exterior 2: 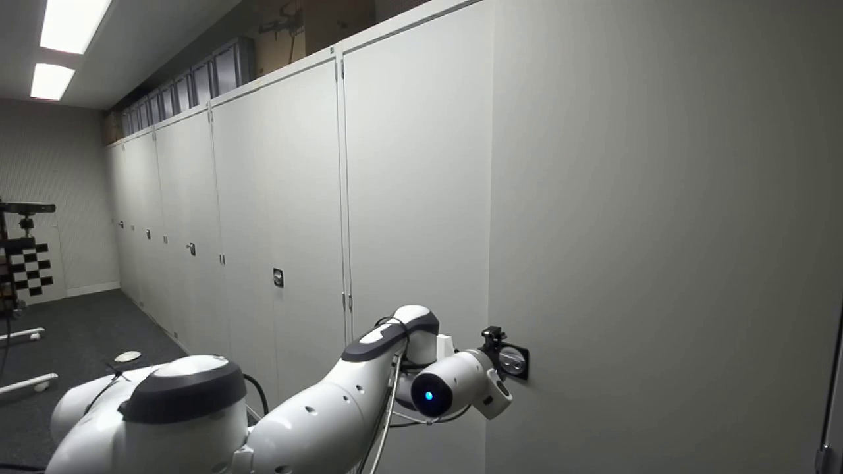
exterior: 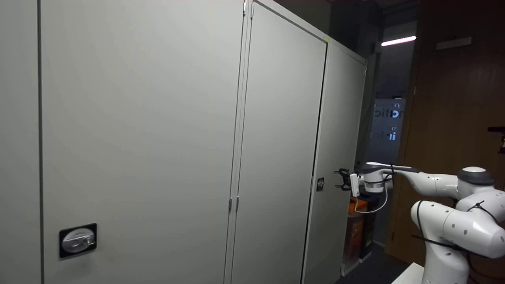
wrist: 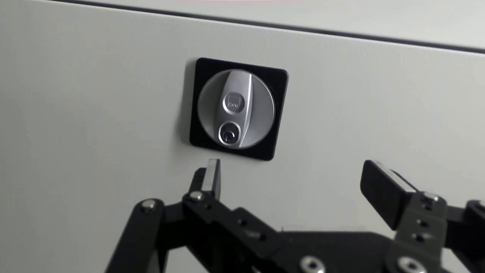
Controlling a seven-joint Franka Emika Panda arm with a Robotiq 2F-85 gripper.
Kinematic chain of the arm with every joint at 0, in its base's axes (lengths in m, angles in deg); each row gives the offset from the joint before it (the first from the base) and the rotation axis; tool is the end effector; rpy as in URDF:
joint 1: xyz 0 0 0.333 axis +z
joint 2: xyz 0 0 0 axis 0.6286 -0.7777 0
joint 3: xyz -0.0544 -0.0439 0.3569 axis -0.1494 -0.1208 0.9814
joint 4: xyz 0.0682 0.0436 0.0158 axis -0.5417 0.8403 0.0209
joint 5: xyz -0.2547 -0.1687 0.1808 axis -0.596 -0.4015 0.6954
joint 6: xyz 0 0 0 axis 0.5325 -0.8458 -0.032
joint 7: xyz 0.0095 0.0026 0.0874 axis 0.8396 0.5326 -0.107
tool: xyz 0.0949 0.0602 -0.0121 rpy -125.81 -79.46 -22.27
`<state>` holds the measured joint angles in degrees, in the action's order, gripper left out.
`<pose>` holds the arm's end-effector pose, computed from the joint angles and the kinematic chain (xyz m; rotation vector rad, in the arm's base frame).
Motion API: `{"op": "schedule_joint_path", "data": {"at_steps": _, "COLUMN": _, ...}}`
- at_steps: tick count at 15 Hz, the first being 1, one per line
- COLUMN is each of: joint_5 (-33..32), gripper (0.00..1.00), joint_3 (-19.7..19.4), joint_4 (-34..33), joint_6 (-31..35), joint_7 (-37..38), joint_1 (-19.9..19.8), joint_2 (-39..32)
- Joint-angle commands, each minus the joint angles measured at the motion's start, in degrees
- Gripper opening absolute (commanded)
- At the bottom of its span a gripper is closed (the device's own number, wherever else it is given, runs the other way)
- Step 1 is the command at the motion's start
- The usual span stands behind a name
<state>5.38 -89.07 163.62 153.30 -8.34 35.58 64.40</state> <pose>0.4560 -0.3805 0.3355 -1.5540 1.1292 -1.0752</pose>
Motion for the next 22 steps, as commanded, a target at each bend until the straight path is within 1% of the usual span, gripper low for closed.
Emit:
{"op": "schedule_joint_path", "data": {"at_steps": 1, "joint_5": -2.62, "gripper": 1.0, "joint_3": -0.69, "joint_4": -0.97, "joint_6": 2.61, "joint_7": -2.34, "joint_1": 2.2, "joint_2": 3.54}}
{"op": "schedule_joint_path", "data": {"at_steps": 8, "joint_5": -6.08, "gripper": 1.0, "joint_3": -2.11, "joint_4": -1.11, "joint_6": 4.09, "joint_7": -4.44, "joint_1": 2.87, "joint_2": 7.48}}
{"op": "schedule_joint_path", "data": {"at_steps": 15, "joint_5": -7.67, "gripper": 0.99, "joint_3": -2.42, "joint_4": -3.46, "joint_6": 2.83, "joint_7": -5.2, "joint_1": 4.16, "joint_2": 11.59}}
{"op": "schedule_joint_path", "data": {"at_steps": 16, "joint_5": -5.97, "gripper": 1.0, "joint_3": -1.21, "joint_4": -3.32, "joint_6": 2.64, "joint_7": -3.4, "joint_1": 4.15, "joint_2": 8.49}}
{"op": "schedule_joint_path", "data": {"at_steps": 22, "joint_5": -6.06, "gripper": 1.0, "joint_3": -0.49, "joint_4": -5.38, "joint_6": 2.5, "joint_7": -3.61, "joint_1": 5.1, "joint_2": 8.67}}
